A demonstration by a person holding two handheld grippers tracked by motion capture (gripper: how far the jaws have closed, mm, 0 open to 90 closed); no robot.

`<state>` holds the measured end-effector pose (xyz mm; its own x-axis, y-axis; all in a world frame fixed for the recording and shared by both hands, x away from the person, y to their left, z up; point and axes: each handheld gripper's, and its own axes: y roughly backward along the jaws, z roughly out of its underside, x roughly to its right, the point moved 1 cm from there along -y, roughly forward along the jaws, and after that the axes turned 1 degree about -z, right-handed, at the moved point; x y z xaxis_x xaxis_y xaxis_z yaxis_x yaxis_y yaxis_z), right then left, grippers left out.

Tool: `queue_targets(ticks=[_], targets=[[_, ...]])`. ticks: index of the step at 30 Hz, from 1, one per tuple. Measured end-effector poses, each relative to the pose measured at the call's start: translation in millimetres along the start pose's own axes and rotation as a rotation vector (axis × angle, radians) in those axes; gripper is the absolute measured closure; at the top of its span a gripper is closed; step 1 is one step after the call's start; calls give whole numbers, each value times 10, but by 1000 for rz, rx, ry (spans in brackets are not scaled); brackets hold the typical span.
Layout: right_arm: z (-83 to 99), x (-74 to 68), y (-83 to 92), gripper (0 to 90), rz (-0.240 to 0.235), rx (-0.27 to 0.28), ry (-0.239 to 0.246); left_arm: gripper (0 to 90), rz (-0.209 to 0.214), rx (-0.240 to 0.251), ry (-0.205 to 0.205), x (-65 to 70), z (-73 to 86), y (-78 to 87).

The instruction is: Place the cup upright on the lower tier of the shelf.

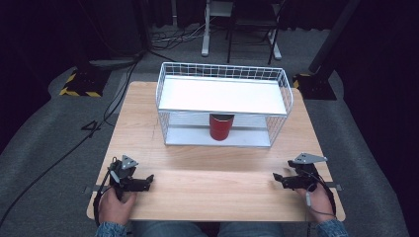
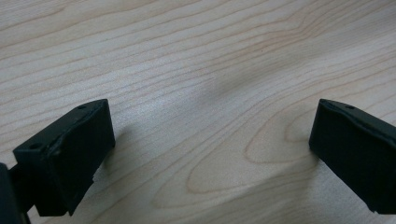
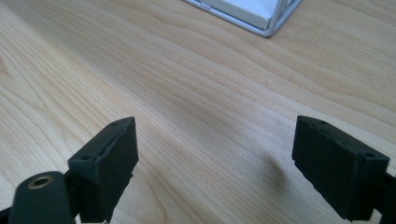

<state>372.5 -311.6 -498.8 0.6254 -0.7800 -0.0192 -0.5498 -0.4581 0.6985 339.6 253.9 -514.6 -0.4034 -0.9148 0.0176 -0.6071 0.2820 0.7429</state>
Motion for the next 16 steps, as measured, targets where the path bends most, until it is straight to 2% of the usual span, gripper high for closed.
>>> queue_targets(ticks=[6,8,11,16], targets=[[55,-23,-59,143,18,-23,36,5,1,1,0,0,0,-1],[67,-24,-75,144,2,-5,28,5,0,-1,1,1,0,0],[92,-29,-98,112,8,23,15,5,0,0,0,0,-1,-1],[96,-34,-96,110,14,22,9,5,-2,-1,2,-8,-5,-4]])
